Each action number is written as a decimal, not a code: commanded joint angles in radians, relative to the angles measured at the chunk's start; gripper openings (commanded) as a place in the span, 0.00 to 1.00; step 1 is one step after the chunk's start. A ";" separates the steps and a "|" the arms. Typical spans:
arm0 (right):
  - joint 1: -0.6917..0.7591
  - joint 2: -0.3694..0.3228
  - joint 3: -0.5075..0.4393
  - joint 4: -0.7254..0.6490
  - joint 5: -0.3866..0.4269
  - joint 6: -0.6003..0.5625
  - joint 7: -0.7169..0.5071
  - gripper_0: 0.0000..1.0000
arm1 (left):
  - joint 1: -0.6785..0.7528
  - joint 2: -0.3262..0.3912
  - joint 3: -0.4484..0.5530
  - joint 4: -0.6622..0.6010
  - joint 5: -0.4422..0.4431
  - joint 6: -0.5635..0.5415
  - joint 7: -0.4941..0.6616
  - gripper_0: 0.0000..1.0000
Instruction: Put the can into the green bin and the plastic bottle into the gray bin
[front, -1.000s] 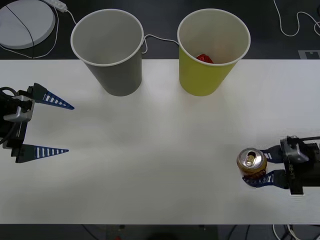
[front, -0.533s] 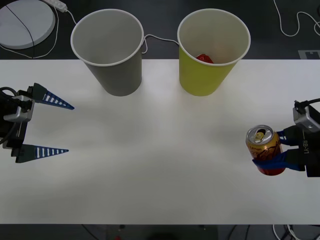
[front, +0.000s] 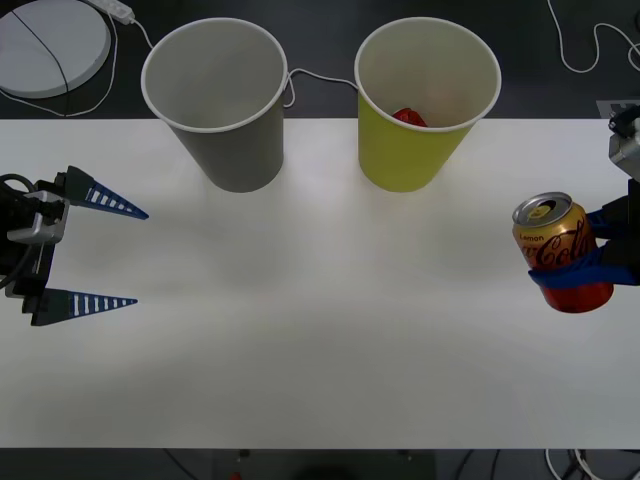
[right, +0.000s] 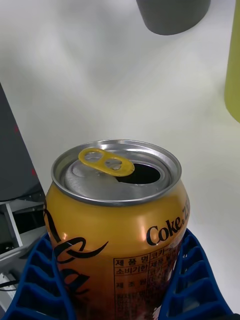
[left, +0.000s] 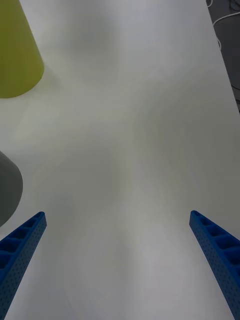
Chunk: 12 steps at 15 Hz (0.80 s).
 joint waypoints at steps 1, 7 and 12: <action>-0.109 -0.095 0.051 0.000 -0.013 0.000 -0.128 0.00 | 0.000 0.000 0.000 0.000 0.000 0.000 0.000 1.00; -0.458 -0.206 0.298 0.134 -0.006 0.000 -0.258 0.00 | 0.000 0.000 0.000 0.000 0.000 0.000 0.000 1.00; -0.873 -0.205 0.640 0.407 0.005 -0.008 -0.258 0.00 | 0.000 0.000 0.000 0.000 0.000 0.000 0.000 1.00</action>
